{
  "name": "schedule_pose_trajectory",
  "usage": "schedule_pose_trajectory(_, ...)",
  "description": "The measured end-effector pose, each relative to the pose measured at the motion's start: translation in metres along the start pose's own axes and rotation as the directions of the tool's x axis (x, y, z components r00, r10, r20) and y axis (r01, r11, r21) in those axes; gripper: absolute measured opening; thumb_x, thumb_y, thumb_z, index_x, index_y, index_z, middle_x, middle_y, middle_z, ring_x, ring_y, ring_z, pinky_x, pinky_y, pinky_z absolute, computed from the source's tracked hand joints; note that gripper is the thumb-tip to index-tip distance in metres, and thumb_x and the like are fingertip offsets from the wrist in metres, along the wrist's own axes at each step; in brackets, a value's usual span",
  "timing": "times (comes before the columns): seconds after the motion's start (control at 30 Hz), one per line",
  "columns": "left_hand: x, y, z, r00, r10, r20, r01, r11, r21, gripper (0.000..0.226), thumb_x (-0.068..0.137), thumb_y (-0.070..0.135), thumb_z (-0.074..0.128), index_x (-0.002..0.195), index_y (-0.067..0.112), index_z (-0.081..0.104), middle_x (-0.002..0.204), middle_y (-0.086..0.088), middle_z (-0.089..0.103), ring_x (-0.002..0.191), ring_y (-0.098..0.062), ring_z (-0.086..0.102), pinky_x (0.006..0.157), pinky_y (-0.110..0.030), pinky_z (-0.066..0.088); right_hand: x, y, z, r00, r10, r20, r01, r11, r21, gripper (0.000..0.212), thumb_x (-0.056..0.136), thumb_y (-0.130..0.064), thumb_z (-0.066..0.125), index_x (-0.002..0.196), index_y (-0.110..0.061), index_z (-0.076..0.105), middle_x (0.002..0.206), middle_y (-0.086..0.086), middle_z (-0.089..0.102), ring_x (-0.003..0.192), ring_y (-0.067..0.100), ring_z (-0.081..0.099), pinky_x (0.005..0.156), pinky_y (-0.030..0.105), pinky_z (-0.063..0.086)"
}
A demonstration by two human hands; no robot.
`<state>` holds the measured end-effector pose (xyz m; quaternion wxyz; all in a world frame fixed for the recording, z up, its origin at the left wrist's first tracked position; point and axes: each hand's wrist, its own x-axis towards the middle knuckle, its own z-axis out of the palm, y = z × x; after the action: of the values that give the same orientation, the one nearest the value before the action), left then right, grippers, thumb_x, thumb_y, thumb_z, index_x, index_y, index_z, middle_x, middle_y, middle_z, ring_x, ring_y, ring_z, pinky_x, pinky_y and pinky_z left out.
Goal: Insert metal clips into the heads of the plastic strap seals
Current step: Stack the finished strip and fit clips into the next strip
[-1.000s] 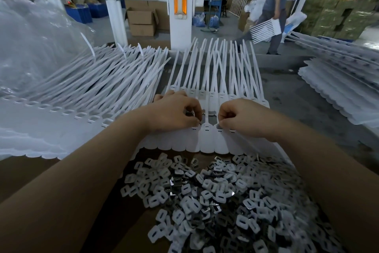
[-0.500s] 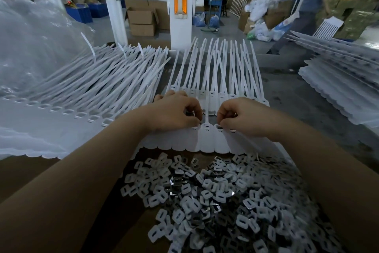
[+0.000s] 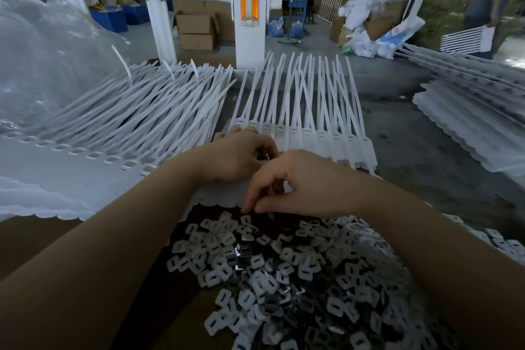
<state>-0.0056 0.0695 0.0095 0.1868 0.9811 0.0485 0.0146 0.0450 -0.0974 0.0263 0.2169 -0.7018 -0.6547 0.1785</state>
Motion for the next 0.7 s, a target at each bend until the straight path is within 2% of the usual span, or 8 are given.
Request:
schedule_pose_trajectory(0.13, 0.0007, -0.0015, 0.0006, 1.000, -0.006, -0.007, 0.006, 1.000, -0.012, 0.012, 0.090, 0.037, 0.059, 0.097, 0.047, 0.056, 0.107, 0.007, 0.049, 0.109, -0.016, 0.037, 0.104, -0.046, 0.031, 0.0029, -0.0026, 0.0061, 1.000, 0.007, 0.022, -0.004, 0.995, -0.103, 0.022, 0.089, -0.023, 0.068, 0.106, -0.036, 0.073, 0.080, -0.030, 0.057, 0.080, -0.008, 0.056, 0.074, 0.009, 0.043)
schedule_pose_trajectory(0.2, 0.0002, -0.0025, 0.0007, 1.000, -0.003, -0.003, 0.003, 1.000, -0.021, 0.012, 0.089, 0.038, 0.059, 0.095, 0.048, 0.056, 0.106, 0.007, 0.049, 0.108, -0.016, 0.036, 0.103, -0.046, 0.031, 0.0025, -0.0030, 0.0065, 0.999, 0.016, 0.033, -0.012, 0.992, -0.123, 0.025, 0.088, -0.024, 0.069, 0.108, -0.038, 0.072, 0.079, -0.029, 0.054, 0.082, -0.005, 0.056, 0.075, 0.012, 0.044)
schedule_pose_trajectory(0.3, 0.0005, -0.0042, 0.0005, 1.000, 0.000, -0.003, 0.000, 0.999, -0.040, 0.011, 0.089, 0.039, 0.059, 0.095, 0.049, 0.057, 0.107, 0.008, 0.049, 0.108, -0.015, 0.035, 0.103, -0.045, 0.030, 0.0031, -0.0036, 0.0074, 0.998, 0.014, 0.062, -0.004, 0.988, -0.157, 0.027, 0.087, -0.026, 0.069, 0.110, -0.039, 0.070, 0.090, -0.021, 0.061, 0.085, -0.002, 0.057, 0.080, 0.023, 0.049)
schedule_pose_trajectory(0.4, 0.0014, -0.0052, 0.0013, 1.000, -0.004, -0.012, 0.003, 0.999, -0.034, 0.011, 0.089, 0.040, 0.059, 0.096, 0.048, 0.057, 0.108, 0.009, 0.049, 0.109, -0.015, 0.035, 0.101, -0.043, 0.029, 0.0039, -0.0032, 0.0070, 0.996, 0.028, 0.081, -0.017, 0.991, -0.132, 0.023, 0.086, -0.026, 0.070, 0.106, -0.037, 0.070, 0.095, -0.017, 0.066, 0.086, -0.002, 0.059, 0.082, 0.029, 0.052)
schedule_pose_trajectory(0.53, 0.0025, -0.0060, 0.0022, 1.000, -0.005, -0.013, 0.005, 0.999, -0.038, 0.011, 0.088, 0.041, 0.059, 0.098, 0.047, 0.059, 0.109, 0.008, 0.049, 0.112, -0.015, 0.035, 0.100, -0.041, 0.028, 0.0030, -0.0020, 0.0059, 0.995, 0.040, 0.093, -0.030, 0.994, -0.110, 0.015, 0.085, -0.028, 0.071, 0.097, -0.036, 0.070, 0.087, -0.022, 0.061, 0.084, -0.007, 0.057, 0.079, 0.024, 0.052)
schedule_pose_trajectory(0.7, 0.0030, -0.0068, 0.0024, 1.000, 0.002, -0.007, -0.003, 1.000, -0.029, 0.010, 0.089, 0.042, 0.058, 0.098, 0.048, 0.058, 0.108, 0.008, 0.049, 0.110, -0.016, 0.036, 0.099, -0.042, 0.029, 0.0015, -0.0008, 0.0028, 0.995, 0.044, 0.091, -0.039, 0.997, -0.063, 0.009, 0.087, -0.029, 0.070, 0.095, -0.030, 0.070, 0.092, -0.017, 0.067, 0.085, -0.003, 0.060, 0.079, 0.022, 0.051)
